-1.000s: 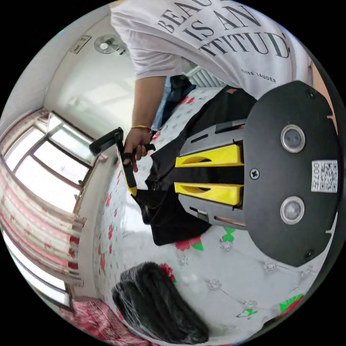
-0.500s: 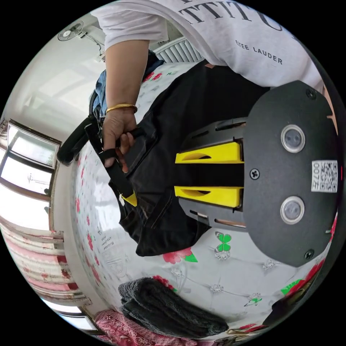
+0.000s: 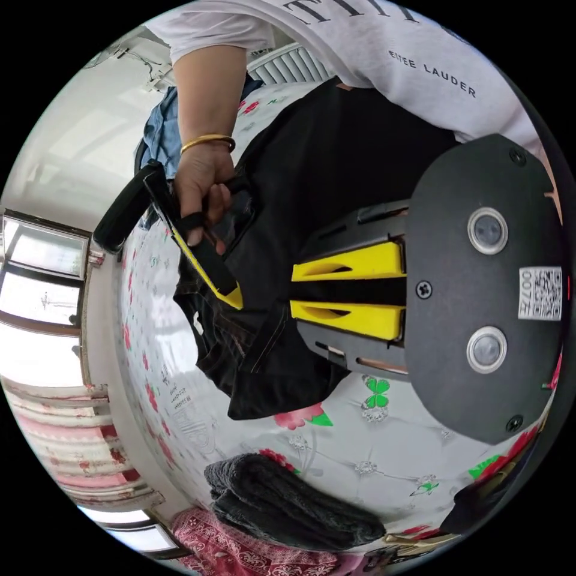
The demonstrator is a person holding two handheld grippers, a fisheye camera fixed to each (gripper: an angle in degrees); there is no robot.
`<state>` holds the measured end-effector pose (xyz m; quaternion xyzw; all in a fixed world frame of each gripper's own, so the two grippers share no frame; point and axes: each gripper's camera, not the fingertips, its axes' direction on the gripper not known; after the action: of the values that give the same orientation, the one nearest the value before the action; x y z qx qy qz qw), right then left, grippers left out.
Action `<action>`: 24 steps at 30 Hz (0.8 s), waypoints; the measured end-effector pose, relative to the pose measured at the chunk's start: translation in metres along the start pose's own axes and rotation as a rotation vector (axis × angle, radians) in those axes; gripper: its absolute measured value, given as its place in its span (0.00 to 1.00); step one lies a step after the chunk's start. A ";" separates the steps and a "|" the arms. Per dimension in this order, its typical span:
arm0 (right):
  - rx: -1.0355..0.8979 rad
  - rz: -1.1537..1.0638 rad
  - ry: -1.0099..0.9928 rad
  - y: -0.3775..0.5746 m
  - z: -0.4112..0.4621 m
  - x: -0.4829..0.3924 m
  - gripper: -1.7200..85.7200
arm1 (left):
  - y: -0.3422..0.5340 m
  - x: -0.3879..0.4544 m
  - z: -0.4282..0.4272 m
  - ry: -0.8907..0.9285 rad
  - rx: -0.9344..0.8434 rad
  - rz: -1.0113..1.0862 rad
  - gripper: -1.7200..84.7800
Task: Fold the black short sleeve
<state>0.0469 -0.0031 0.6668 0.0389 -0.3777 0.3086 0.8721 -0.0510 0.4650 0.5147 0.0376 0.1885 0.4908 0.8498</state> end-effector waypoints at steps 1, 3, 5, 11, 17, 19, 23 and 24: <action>0.021 0.012 -0.011 -0.008 -0.005 0.001 0.02 | -0.006 0.001 0.005 0.000 -0.015 0.004 0.09; 0.025 0.027 -0.052 -0.022 -0.004 0.000 0.02 | -0.022 0.005 0.026 0.023 -0.081 0.013 0.09; -0.023 0.044 -0.069 -0.033 0.010 -0.001 0.02 | -0.036 0.009 0.046 -0.026 -0.140 0.008 0.06; -0.105 -0.018 -0.046 -0.034 0.011 -0.035 0.03 | -0.035 0.015 0.011 0.062 -0.051 0.016 0.01; 0.117 0.148 0.040 -0.049 -0.059 -0.015 0.04 | -0.024 0.033 -0.002 0.145 -0.005 0.038 0.01; 0.091 0.234 -0.016 -0.059 -0.057 -0.001 0.04 | -0.025 0.036 0.009 0.143 -0.045 0.035 0.01; -0.058 0.226 0.027 -0.068 -0.030 -0.011 0.02 | -0.030 0.044 0.010 0.137 -0.055 0.102 0.01; -0.080 0.185 0.070 -0.069 -0.029 -0.024 0.02 | -0.030 0.042 0.007 0.143 -0.051 0.106 0.01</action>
<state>0.0924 -0.0623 0.6411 -0.0418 -0.3611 0.3739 0.8533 -0.0051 0.4857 0.5020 -0.0094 0.2340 0.5413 0.8076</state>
